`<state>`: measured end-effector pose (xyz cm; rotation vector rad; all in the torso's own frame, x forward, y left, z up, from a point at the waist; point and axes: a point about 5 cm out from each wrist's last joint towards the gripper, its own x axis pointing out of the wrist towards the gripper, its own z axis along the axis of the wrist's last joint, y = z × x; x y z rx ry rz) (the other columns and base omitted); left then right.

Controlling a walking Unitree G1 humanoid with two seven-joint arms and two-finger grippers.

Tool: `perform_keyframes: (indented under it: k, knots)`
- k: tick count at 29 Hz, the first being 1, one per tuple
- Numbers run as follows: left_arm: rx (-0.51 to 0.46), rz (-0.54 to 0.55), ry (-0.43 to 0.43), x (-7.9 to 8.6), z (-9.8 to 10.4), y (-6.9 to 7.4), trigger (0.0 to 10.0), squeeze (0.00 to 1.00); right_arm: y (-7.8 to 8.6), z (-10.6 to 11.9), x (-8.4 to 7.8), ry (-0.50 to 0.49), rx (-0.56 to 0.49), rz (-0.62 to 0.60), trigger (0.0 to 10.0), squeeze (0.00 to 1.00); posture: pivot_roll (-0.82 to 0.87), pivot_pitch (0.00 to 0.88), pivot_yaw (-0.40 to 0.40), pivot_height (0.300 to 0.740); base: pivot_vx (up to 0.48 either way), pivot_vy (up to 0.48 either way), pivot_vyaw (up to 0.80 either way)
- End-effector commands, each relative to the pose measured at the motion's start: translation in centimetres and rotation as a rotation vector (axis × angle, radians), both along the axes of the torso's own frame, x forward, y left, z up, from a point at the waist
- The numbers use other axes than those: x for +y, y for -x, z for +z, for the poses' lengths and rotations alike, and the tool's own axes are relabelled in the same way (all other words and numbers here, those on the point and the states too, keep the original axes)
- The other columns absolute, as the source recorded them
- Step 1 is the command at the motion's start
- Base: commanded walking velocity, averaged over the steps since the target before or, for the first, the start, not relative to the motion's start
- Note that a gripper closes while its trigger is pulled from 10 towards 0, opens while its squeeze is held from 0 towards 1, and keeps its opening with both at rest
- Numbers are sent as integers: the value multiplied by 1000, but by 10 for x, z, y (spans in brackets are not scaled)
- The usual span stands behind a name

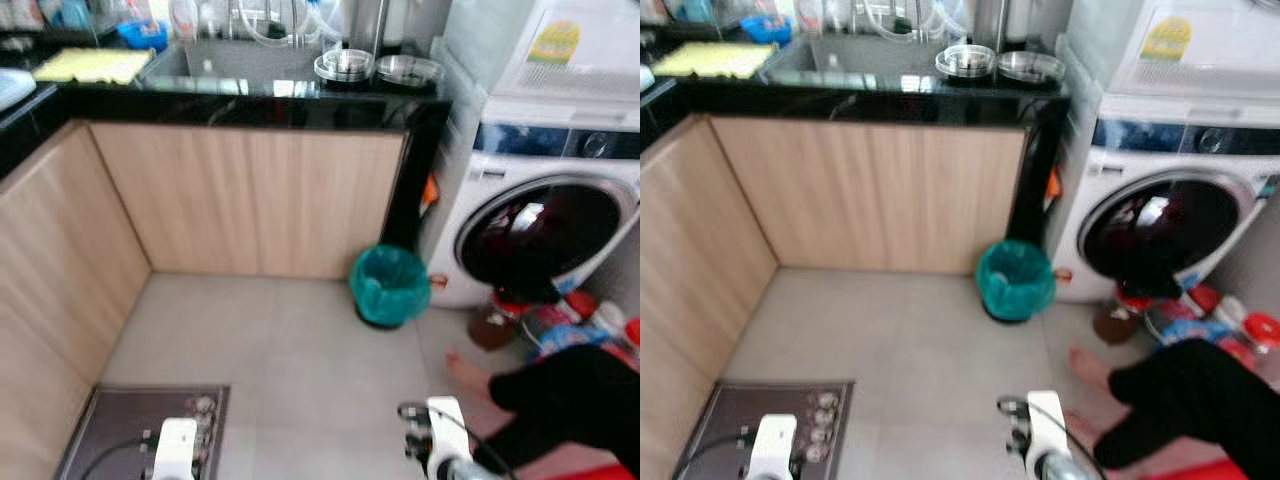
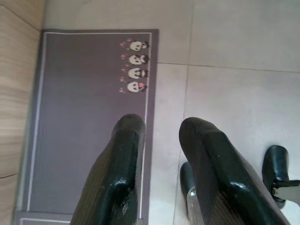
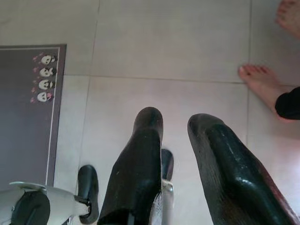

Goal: Kitchen organization

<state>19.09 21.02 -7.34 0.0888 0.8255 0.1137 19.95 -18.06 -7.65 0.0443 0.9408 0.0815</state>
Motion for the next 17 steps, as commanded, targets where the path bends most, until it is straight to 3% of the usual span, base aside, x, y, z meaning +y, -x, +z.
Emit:
perform_keyframes:
  k: [1,17]
  knots:
    - [16,6,11,-1,-1,1,10000,0,-4,3,-1,1,-15,-5,10000,0,34,0,-7,740,356,0,0]
    - [23,-18,23,-9,-1,-3,10000,0,-7,4,-1,18,-8,17,10000,0,18,0,-9,740,350,0,0]
